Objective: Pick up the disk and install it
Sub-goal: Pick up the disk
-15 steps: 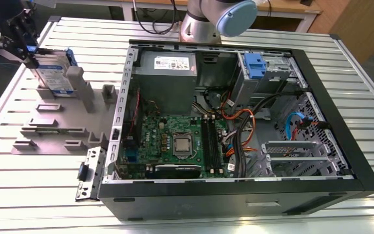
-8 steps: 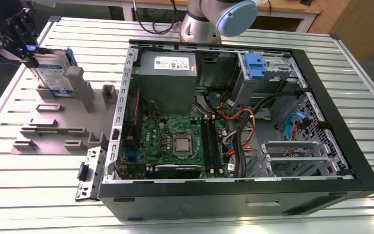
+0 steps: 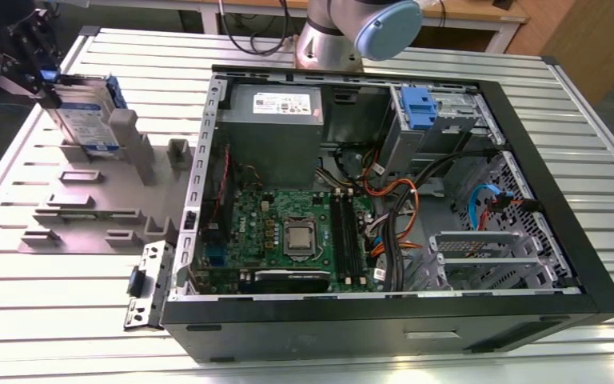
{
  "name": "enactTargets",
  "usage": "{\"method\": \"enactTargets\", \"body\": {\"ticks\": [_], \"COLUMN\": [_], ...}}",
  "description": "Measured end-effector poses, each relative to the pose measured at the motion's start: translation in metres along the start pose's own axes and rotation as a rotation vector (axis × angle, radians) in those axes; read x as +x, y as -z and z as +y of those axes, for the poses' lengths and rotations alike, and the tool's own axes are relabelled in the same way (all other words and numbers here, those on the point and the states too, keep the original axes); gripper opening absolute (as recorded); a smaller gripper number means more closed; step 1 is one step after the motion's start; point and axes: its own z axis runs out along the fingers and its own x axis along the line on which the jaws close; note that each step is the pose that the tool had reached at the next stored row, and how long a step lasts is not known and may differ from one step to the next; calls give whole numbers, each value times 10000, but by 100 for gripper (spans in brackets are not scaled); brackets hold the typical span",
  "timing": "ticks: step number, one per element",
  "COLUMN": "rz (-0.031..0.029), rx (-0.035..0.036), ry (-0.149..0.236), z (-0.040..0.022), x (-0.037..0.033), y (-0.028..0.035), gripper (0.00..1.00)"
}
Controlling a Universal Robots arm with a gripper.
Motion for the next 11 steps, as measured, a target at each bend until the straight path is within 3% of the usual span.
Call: {"method": "enactTargets", "body": {"ticks": [11], "rz": [0], "rx": [0], "ry": [0], "z": [0], "x": [-1], "y": [113], "gripper": [36]}}
